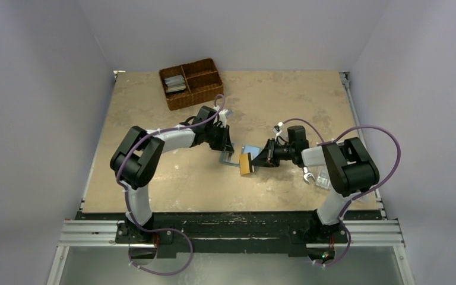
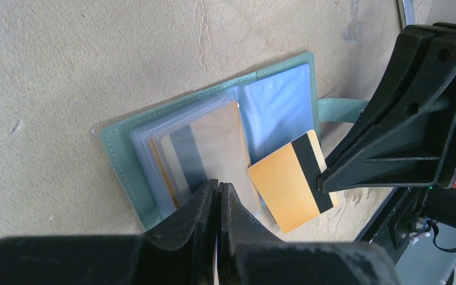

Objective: Put the credit cards into the card holder
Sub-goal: Insert the credit card into the card holder.

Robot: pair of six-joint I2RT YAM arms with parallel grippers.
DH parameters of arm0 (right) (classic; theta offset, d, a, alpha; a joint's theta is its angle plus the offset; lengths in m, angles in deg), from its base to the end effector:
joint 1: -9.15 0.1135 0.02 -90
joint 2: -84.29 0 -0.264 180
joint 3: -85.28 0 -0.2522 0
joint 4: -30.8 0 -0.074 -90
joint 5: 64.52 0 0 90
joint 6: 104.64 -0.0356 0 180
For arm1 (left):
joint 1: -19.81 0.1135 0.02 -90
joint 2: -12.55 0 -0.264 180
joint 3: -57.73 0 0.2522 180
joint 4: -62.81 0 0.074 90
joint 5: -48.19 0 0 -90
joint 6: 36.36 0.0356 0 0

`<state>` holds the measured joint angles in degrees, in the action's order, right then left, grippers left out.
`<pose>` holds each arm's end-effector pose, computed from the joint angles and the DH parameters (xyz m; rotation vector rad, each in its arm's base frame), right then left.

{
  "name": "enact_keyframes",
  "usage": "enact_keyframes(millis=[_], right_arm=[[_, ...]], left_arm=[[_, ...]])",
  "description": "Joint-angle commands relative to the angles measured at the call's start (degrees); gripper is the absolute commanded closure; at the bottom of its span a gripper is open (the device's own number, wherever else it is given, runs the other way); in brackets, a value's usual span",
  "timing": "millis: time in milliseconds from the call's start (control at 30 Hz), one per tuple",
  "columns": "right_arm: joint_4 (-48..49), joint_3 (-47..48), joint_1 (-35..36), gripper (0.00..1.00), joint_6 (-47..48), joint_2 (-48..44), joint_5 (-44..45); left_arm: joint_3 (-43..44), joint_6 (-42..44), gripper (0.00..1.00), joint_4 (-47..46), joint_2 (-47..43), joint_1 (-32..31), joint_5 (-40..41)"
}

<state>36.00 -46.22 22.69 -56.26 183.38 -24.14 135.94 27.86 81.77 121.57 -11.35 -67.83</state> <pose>0.2756 0.0943 0.1102 0.1434 2.4856 1.4669 0.3266 -0.2157 0.1530 0.3373 2.5530 -0.9692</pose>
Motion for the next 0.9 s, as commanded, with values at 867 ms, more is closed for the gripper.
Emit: enact_keyframes(millis=[867], right_arm=[[10.0, 10.9, -0.2, 1.00, -4.0, 11.1, 2.2]], left_arm=[[-3.8, 1.6, 0.96, -0.2, -1.9, 0.5, 2.1]])
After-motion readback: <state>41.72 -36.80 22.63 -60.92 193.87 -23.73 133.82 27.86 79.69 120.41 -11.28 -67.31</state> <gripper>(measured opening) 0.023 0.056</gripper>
